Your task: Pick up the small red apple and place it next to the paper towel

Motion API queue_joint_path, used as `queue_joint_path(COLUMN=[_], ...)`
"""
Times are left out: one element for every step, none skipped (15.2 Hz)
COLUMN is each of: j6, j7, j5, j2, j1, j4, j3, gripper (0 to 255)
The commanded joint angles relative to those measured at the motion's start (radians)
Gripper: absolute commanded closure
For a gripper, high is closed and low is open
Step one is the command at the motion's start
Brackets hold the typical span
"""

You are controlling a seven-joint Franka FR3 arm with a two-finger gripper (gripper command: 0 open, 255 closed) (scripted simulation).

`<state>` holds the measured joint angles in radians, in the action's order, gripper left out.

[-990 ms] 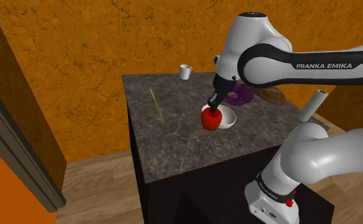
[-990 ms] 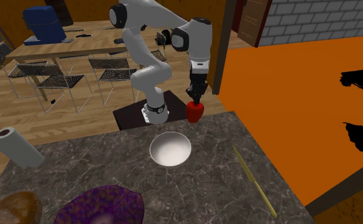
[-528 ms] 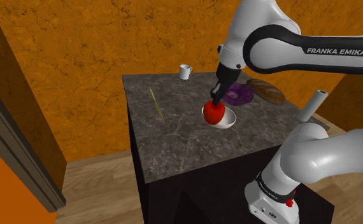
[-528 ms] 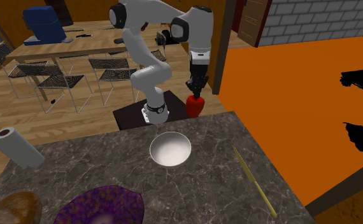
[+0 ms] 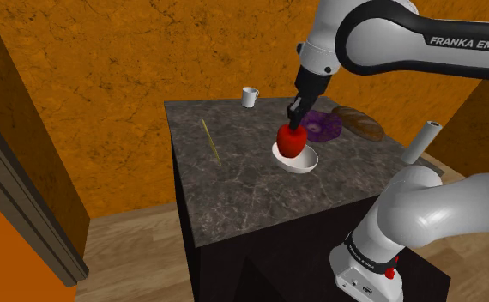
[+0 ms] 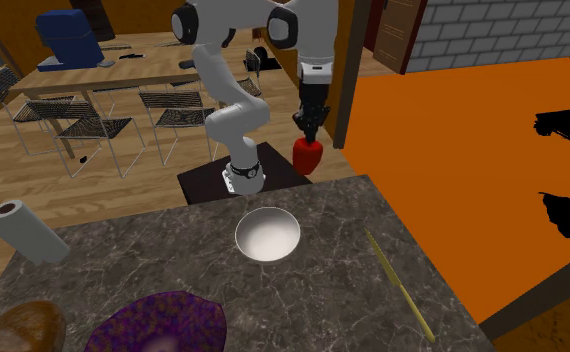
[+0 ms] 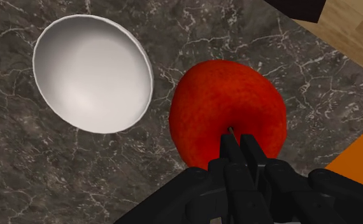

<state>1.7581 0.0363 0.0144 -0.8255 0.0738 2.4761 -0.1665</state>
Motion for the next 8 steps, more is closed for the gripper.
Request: queue_joint_path(j6=[-0.029, -0.041, -0.053, -0.065, -0.077, -0.089, -0.102, -0.114], j7=[-0.003, -0.004, -0.004, -0.005, -0.006, -0.007, -0.008, -0.009], j5=[-0.002, -0.003, -0.004, -0.005, -0.005, -0.006, -0.007, -0.008], j2=[0.0, 0.003, 0.006, 0.009, 0.012, 0.016, 0.02, 0.023], j1=[-0.001, -0.002, -0.003, -0.004, -0.004, -0.005, -0.006, -0.007], j4=[-0.029, -0.044, -0.059, -0.074, -0.09, -0.105, -0.121, -0.137], j3=[0.003, 0.004, 0.005, 0.006, 0.006, 0.007, 0.008, 0.009], gripper=[255, 255, 255, 255, 255, 255, 255, 255])
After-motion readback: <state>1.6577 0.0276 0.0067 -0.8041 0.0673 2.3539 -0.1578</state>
